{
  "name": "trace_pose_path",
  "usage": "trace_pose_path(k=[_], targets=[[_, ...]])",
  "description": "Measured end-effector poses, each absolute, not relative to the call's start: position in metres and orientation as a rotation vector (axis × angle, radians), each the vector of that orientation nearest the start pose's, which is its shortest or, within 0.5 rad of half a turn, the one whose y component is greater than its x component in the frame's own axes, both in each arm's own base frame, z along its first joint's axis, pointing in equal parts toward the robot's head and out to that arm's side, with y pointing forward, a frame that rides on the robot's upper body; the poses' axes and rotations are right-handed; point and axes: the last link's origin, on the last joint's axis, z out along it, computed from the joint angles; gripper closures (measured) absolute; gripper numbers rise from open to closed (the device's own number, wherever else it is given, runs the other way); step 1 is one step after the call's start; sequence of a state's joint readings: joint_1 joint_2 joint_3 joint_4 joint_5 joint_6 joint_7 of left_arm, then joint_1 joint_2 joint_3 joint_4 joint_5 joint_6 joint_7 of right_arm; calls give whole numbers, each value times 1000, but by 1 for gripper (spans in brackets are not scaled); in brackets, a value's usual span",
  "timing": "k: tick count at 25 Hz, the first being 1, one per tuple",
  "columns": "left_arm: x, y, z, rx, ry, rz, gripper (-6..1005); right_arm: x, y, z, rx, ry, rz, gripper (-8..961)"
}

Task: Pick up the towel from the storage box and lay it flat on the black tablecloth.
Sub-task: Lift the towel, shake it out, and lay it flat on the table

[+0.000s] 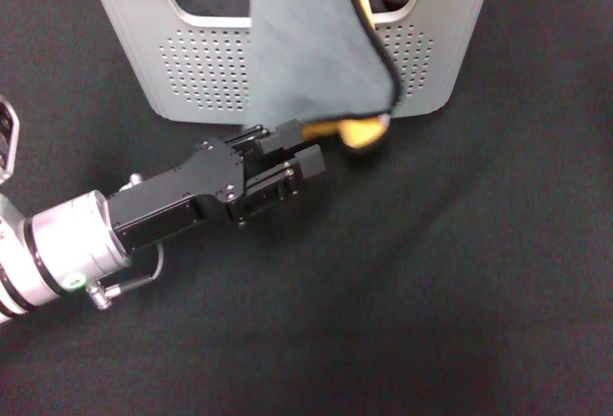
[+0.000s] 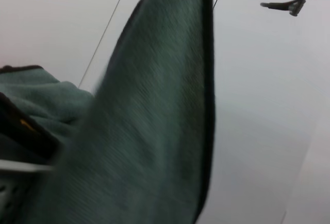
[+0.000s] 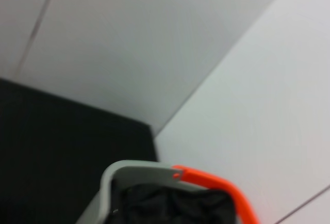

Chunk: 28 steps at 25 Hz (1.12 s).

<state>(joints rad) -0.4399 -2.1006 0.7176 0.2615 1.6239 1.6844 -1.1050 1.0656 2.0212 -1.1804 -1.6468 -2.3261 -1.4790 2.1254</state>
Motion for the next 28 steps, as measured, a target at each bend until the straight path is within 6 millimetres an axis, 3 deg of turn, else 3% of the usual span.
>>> trace_pose_path(k=[6, 13, 20, 28], targets=[[-265, 266, -44, -2319, -536, -1298, 460, -67, 380, 96, -2505, -412, 218, 953], [-265, 250, -62, -2135, -335, -1194, 459, -68, 389, 75, -2560, -383, 197, 953], [-262, 246, -67, -2094, -359, -1212, 458, -81, 400, 55, -2582, -396, 200, 953], [-259, 244, -70, -2099, -378, -1220, 457, -114, 406, 30, -2623, -427, 248, 953]])
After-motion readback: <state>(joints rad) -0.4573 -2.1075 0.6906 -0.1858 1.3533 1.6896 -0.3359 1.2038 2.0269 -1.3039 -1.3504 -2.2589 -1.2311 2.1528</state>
